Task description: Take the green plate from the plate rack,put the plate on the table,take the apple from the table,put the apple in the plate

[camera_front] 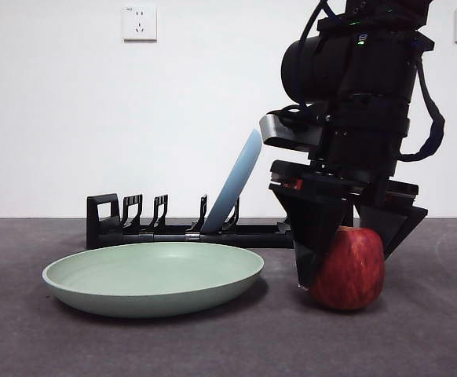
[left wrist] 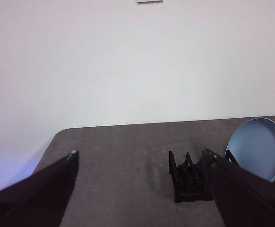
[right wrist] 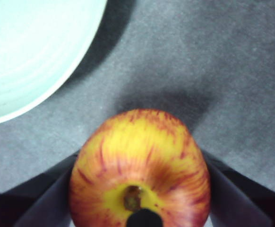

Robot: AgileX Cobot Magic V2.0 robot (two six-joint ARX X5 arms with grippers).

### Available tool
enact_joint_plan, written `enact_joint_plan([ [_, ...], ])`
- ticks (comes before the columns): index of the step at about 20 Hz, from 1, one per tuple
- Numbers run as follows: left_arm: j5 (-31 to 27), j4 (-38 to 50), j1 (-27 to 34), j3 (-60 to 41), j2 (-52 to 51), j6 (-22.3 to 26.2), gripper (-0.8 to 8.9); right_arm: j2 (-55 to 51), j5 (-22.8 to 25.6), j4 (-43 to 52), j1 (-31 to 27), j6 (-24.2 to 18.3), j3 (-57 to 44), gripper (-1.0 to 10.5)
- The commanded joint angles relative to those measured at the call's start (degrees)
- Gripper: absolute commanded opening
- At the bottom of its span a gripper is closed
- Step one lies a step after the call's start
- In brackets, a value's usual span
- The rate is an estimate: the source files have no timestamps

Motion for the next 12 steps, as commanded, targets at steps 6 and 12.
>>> enact_joint_plan([
  [6, 0.0, -0.1, 0.1, -0.2, -0.2, 0.7, 4.36, -0.2, -0.1, 0.3, 3.5, 2.4, 6.3, -0.1],
  [12, 0.6, -0.2, 0.1, -0.2, -0.2, 0.7, 4.36, 0.7, -0.1, 5.2, 9.0, 0.7, 16.3, -0.1],
])
